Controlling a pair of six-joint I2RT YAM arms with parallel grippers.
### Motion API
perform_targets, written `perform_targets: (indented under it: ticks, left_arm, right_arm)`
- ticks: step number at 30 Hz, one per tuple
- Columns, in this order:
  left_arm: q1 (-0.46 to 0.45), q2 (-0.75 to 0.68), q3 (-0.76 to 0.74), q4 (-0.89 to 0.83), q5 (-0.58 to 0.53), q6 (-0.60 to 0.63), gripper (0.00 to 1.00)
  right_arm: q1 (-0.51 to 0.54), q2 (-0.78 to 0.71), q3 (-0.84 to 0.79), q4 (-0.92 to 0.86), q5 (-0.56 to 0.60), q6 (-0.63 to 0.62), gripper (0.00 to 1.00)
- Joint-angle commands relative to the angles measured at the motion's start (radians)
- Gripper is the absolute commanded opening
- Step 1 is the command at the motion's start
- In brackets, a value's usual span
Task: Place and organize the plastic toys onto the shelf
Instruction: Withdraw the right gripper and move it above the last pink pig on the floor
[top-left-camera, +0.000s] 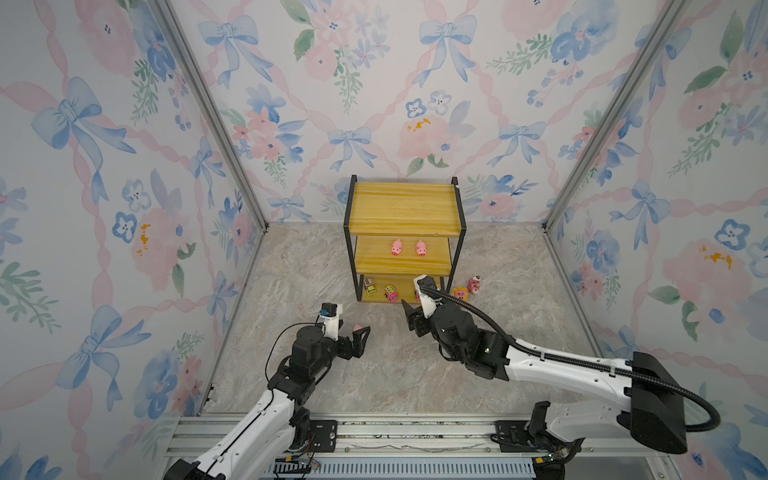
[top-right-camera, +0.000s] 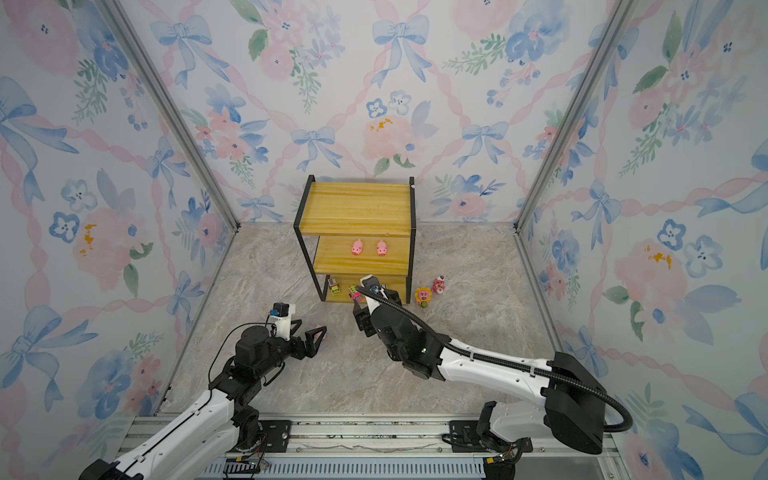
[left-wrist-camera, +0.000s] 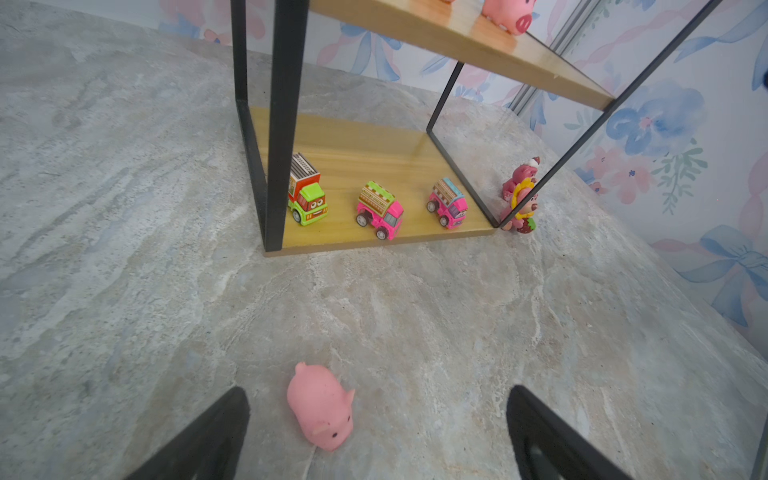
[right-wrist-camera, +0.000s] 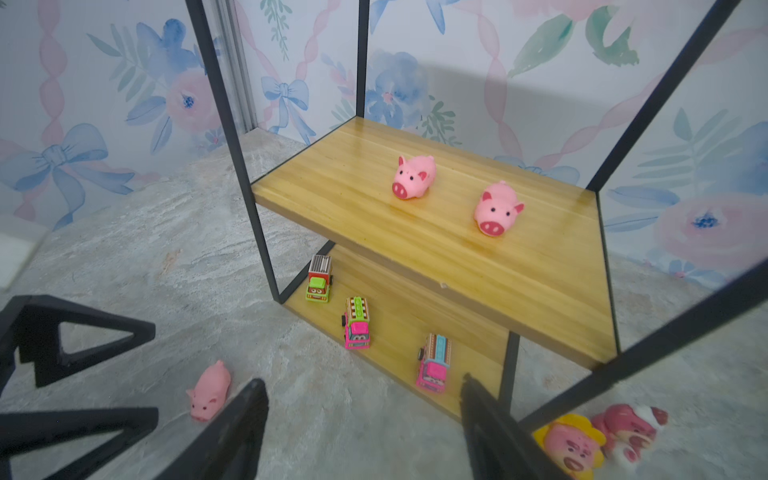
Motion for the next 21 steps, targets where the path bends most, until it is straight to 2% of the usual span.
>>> perform_targets:
  ticks: [1, 6, 10, 14, 21]
  left_arm:
    - [-0.002, -0.012, -0.013, -0.013, -0.016, -0.008, 0.98]
    - [0.004, -0.027, -0.004, -0.041, -0.007, -0.014, 0.98]
    - [0.004, -0.069, -0.014, -0.05, -0.001, -0.04, 0.98]
    - [0.004, -0.142, -0.021, -0.106, -0.04, -0.06, 0.98]
    - [0.002, -0.277, -0.057, -0.135, -0.051, -0.083, 0.98]
  right_arm:
    - [0.002, -0.026, -0.118, -0.069, -0.109, 0.084, 0.75]
    - [0.037, 0.094, -0.157, 0.013, -0.121, 0.19, 0.74]
    - [0.072, 0.272, -0.068, 0.046, -0.14, 0.223, 0.73]
    - [0.093, 0.417, 0.001, 0.117, -0.164, 0.254, 0.73]
    - [0.099, 0.561, 0.115, 0.166, -0.216, 0.273, 0.72]
